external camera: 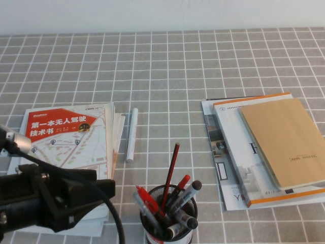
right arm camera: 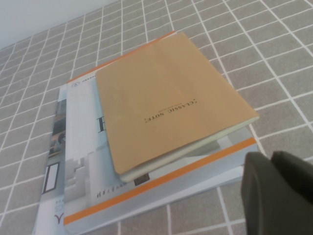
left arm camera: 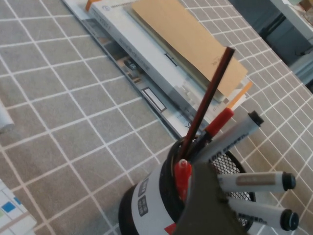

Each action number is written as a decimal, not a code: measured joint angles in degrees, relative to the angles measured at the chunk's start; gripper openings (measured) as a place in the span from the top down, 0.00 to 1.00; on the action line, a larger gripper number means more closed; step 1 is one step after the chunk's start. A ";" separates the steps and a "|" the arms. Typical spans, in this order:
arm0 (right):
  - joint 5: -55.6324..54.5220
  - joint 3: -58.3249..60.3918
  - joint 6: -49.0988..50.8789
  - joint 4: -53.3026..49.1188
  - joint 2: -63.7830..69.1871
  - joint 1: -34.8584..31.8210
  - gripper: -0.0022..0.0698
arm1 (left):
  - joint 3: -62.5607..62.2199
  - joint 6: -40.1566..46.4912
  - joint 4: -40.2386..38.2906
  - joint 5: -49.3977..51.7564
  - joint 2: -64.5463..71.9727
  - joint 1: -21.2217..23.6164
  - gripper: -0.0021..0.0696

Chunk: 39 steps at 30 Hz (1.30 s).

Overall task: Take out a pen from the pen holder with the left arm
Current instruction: 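Take a marker out of the pen holder and lay it on the table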

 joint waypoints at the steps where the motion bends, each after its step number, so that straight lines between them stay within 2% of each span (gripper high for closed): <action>1: 0.00 0.00 0.00 0.00 0.00 0.00 0.99 | 0.00 0.51 0.00 0.47 0.00 0.00 0.42; 6: 0.00 0.00 0.00 0.00 0.00 0.00 0.99 | 0.00 1.84 0.00 1.68 0.11 -0.42 0.42; 9: 0.00 0.00 0.00 0.00 0.00 0.00 0.99 | 0.00 2.14 0.35 -0.26 0.11 -3.26 0.42; 17: 0.00 0.00 0.00 0.00 0.00 0.00 0.99 | 0.00 0.02 1.94 -19.63 0.11 -19.44 0.43; 23: 0.00 0.00 0.00 0.00 0.00 0.00 0.99 | 0.00 -7.36 4.09 -28.41 0.24 -26.26 0.43; 30: 0.00 0.00 0.00 0.00 0.00 0.00 0.99 | 0.00 -18.81 6.26 -29.39 5.89 -28.01 0.50; 39: 0.00 0.00 0.00 0.00 0.00 0.00 0.99 | 0.00 -20.79 6.63 -29.94 9.17 -28.01 0.53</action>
